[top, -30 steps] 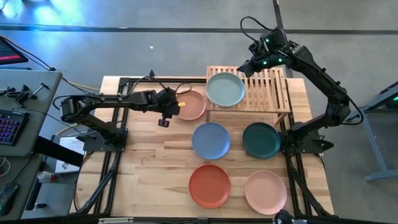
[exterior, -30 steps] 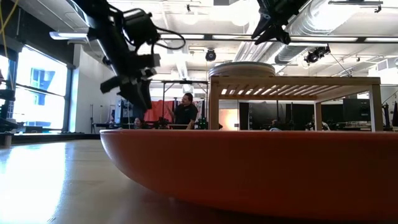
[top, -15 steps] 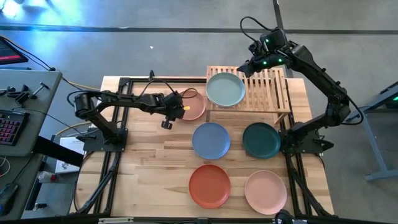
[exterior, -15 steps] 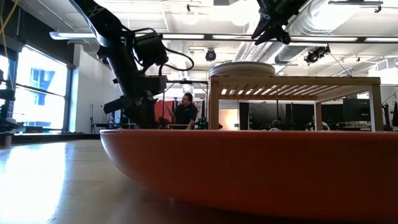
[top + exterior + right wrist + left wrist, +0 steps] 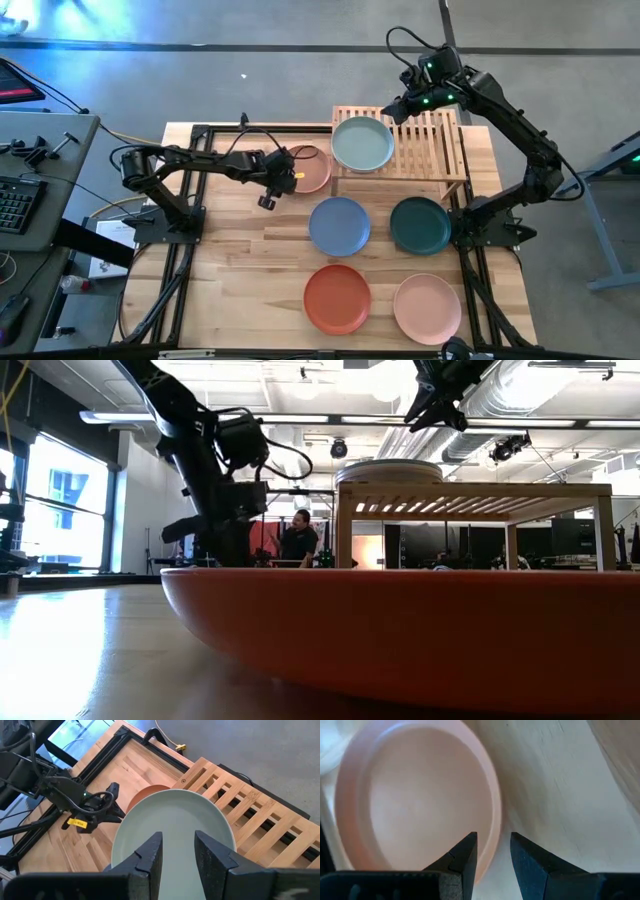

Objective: Place and stack plates onto a shelf
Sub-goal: Stack the light brown plate on top of the light blue

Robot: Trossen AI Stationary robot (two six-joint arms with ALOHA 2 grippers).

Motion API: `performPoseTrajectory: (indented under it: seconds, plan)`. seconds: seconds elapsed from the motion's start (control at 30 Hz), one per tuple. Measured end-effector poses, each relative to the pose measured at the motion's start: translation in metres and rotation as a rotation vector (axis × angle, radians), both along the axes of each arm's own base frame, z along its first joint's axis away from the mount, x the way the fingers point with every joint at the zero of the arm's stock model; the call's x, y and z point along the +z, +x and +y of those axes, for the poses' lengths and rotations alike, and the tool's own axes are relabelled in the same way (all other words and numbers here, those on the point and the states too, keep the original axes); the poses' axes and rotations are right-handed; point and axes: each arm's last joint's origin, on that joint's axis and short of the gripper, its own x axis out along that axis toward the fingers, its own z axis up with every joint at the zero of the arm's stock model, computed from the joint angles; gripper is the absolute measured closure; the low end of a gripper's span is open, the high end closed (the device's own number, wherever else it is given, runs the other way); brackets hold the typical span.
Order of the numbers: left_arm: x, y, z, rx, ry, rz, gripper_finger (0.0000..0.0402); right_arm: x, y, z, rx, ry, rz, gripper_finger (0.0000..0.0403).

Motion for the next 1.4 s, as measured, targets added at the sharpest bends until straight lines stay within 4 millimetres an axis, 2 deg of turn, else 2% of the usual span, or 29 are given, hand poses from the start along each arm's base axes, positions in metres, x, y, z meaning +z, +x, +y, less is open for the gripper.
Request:
performPoseTrajectory:
  seconds: [0.27,0.43,0.57,0.77,0.87,1.4]
  plan:
    - [-0.022,0.003,0.002,0.035,-0.009,0.073,0.0296,0.0,0.0,0.0,0.0,0.0,0.0,0.0308]
    - [-0.024,0.005,0.001,0.056,-0.003,0.079,0.0299,0.0,0.0,0.0,0.0,0.0,0.0,0.0308]
    - [-0.024,0.005,-0.001,0.052,0.001,0.082,0.0324,0.0,0.0,0.0,0.0,0.0,0.0,0.0308]
    - [-0.025,0.007,-0.004,0.041,0.013,0.08,0.0388,0.0,0.0,0.0,0.002,-0.002,0.001,0.0308]
    - [-0.025,0.008,-0.006,0.051,0.035,0.082,0.0396,0.0,0.0,0.0,0.002,-0.003,0.002,0.0308]
    - [0.005,0.013,-0.002,0.143,0.17,0.233,0.04,0.0,0.0,0.0,0.0,0.0,0.001,0.0308]
